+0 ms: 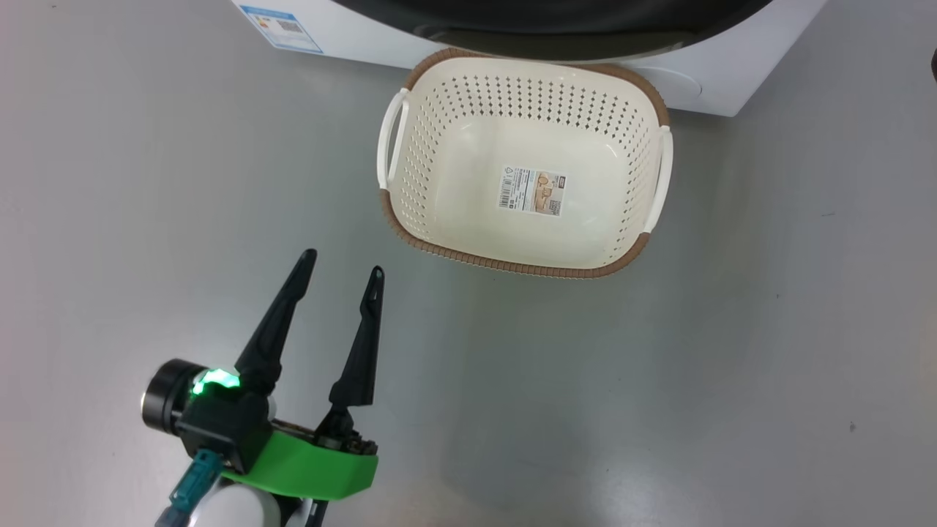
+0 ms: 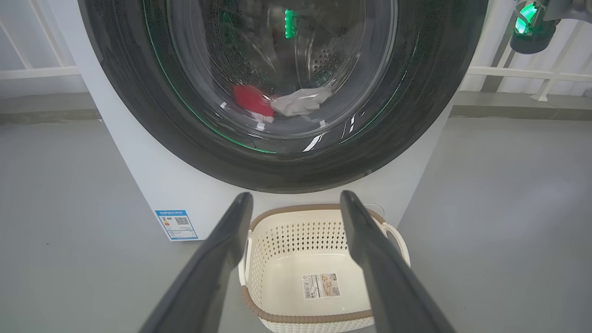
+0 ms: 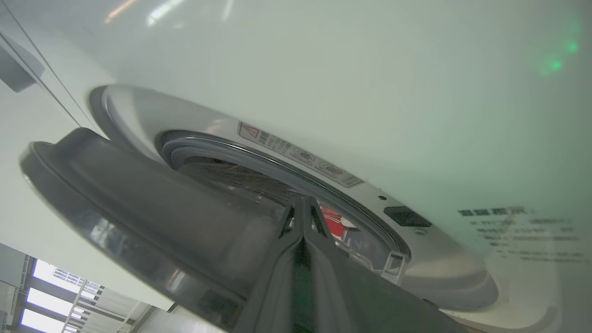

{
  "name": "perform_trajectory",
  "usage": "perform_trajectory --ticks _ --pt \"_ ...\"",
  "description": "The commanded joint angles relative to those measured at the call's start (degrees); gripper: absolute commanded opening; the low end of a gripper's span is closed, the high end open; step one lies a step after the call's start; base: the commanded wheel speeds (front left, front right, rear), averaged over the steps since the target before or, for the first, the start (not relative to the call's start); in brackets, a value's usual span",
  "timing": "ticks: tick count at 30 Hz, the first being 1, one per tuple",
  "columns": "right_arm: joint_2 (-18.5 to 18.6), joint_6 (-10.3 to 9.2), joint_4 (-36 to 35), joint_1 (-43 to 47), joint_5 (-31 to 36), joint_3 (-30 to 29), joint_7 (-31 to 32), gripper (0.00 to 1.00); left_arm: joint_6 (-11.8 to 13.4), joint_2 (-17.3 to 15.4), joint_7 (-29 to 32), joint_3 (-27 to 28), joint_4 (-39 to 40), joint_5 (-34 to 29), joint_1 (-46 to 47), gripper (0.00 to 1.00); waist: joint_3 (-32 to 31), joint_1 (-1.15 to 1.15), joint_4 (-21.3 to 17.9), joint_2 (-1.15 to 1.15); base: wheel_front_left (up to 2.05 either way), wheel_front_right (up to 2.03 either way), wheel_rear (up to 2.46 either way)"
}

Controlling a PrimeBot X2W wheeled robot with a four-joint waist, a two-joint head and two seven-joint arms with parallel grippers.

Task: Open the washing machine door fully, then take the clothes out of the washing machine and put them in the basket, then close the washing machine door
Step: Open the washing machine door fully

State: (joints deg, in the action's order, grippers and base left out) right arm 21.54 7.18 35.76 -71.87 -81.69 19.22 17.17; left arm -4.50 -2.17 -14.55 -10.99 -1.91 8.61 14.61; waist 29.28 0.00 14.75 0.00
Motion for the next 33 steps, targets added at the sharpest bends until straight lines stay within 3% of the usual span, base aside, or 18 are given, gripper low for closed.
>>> perform_trajectory --ticks 1,14,33 --pt "-1.53 0.31 -1.46 -0.02 -0.43 1.18 1.38 0.00 0.42 -0.71 -0.45 1.63 1.32 0.48 0.53 1.00 -0.15 0.00 0.03 0.00 0.00 0.00 0.00" --pt "-0.43 0.31 -6.25 6.57 -5.77 4.70 10.36 0.00 0.41 -0.71 -0.45 1.39 0.52 -0.11 -1.24 1.00 -4.47 0.00 -0.52 0.00 0.00 0.00 0.00" --pt "-0.19 0.31 -13.77 16.91 -8.33 8.28 15.17 0.00 0.44 -0.71 -0.45 1.62 -0.05 -0.81 -5.17 1.00 -10.75 0.00 -0.58 0.00 0.00 0.00 0.00"
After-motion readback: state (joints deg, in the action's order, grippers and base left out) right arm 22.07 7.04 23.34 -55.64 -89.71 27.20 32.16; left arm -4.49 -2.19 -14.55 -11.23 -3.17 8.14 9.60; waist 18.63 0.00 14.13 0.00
